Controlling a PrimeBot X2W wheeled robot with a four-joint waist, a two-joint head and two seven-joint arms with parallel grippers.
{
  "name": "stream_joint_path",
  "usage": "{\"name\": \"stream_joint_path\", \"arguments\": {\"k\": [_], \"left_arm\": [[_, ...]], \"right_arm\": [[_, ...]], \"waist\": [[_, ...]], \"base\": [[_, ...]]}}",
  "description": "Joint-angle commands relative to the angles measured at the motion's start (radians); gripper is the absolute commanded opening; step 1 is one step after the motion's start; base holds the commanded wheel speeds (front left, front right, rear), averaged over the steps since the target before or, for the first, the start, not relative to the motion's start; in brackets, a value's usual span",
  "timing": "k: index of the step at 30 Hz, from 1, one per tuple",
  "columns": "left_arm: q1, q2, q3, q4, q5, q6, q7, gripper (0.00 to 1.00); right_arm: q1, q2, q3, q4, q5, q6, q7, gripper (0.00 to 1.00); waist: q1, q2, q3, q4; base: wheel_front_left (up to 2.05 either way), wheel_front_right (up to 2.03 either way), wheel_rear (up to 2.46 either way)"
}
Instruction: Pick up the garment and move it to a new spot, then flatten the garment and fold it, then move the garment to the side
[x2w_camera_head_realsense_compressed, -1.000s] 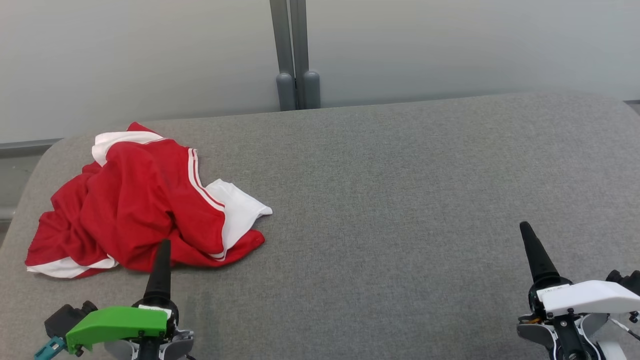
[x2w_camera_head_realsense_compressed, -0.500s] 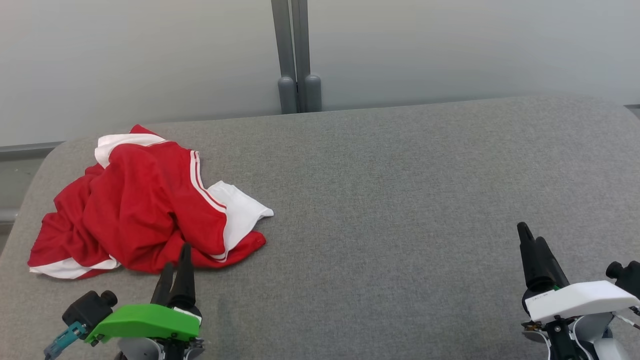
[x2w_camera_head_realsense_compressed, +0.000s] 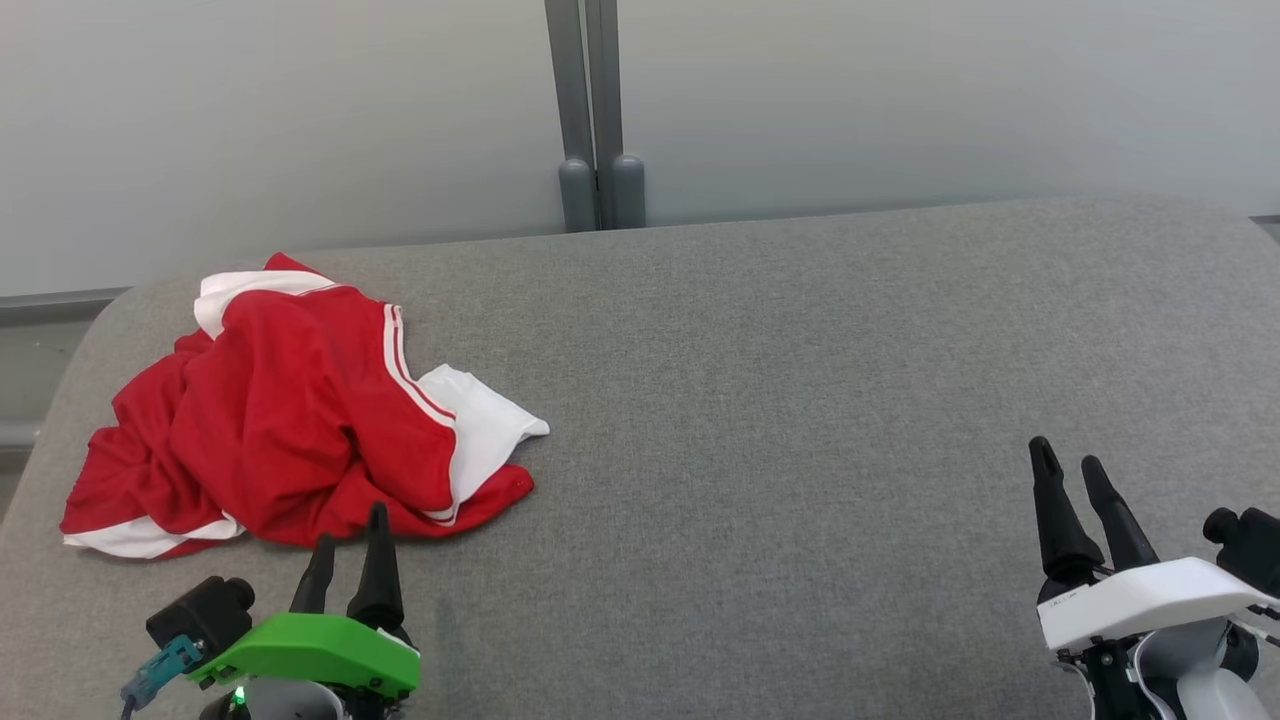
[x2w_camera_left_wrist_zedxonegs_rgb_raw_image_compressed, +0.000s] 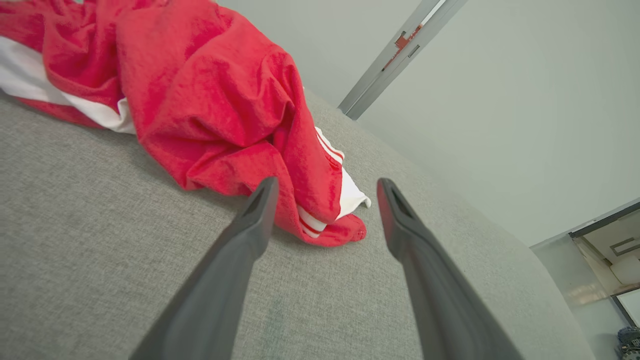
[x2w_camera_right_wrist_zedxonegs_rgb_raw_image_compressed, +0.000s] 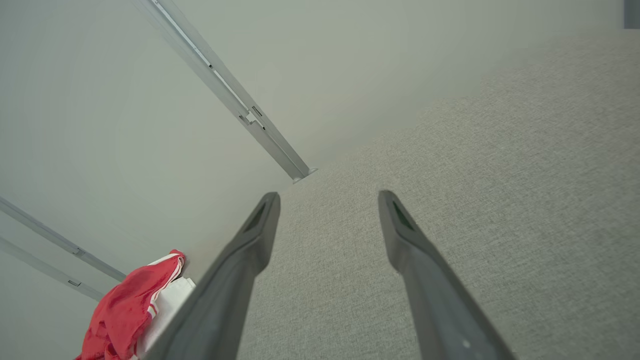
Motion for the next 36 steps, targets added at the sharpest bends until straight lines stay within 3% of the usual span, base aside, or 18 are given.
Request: {"name": "stream_joint_path", "arguments": {"k": [1,36], "left_arm": [[-0.019,0.013,-0.005,-0.011,0.042,0.008,-0.011,1.0],[0.021,0.021,-0.052,-0.032,0.428,0.083,-0.102,1.0]], "right_arm": [[0.002,-0.01,0.003,-0.018,-0.038,0.0,-0.013,1.0],[0.033,-0.01,-0.022,-0.03,-0.385,0.001,-0.104,1.0]], "waist": [[0.0,0.0,-0.001,0.001],[0.0,0.0,-0.008,0.023]], "base": [[0.0,0.0,0.0],[0.0,0.0,0.0]]}}
